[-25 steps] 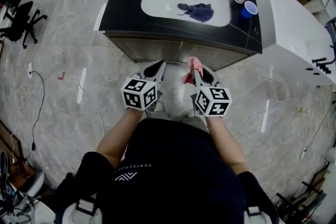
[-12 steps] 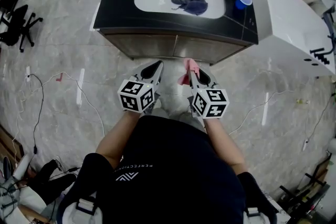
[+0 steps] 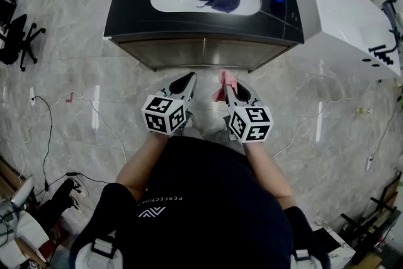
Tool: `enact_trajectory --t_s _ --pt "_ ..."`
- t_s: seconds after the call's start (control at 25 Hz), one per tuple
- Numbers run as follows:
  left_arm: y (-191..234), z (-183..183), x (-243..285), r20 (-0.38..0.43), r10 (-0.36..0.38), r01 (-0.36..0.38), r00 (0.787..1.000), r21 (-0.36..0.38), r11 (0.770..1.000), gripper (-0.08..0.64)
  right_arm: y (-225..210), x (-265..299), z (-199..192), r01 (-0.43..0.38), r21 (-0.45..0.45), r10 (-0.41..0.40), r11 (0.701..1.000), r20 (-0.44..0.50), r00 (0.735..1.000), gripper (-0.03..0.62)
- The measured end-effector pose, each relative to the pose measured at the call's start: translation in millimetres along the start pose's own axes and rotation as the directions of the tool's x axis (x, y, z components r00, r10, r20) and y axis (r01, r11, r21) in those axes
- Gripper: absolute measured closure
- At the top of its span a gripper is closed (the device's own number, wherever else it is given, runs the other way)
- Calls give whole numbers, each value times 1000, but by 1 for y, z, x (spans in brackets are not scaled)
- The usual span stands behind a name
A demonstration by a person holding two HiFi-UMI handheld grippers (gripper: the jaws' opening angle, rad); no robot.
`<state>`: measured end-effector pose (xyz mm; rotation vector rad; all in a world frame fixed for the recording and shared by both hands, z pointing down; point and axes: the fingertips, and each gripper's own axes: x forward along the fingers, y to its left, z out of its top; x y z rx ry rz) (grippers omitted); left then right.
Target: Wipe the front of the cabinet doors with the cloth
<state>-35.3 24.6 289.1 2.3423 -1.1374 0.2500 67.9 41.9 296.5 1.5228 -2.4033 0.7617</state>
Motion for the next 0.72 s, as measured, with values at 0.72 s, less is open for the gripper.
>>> enact_trajectory --t_s 0.72 --pt "-2 -14 -6 -6 21 -21 1000 -16 1000 551 6 -2 -10 -22 -5 22 1000 -29 999 545"
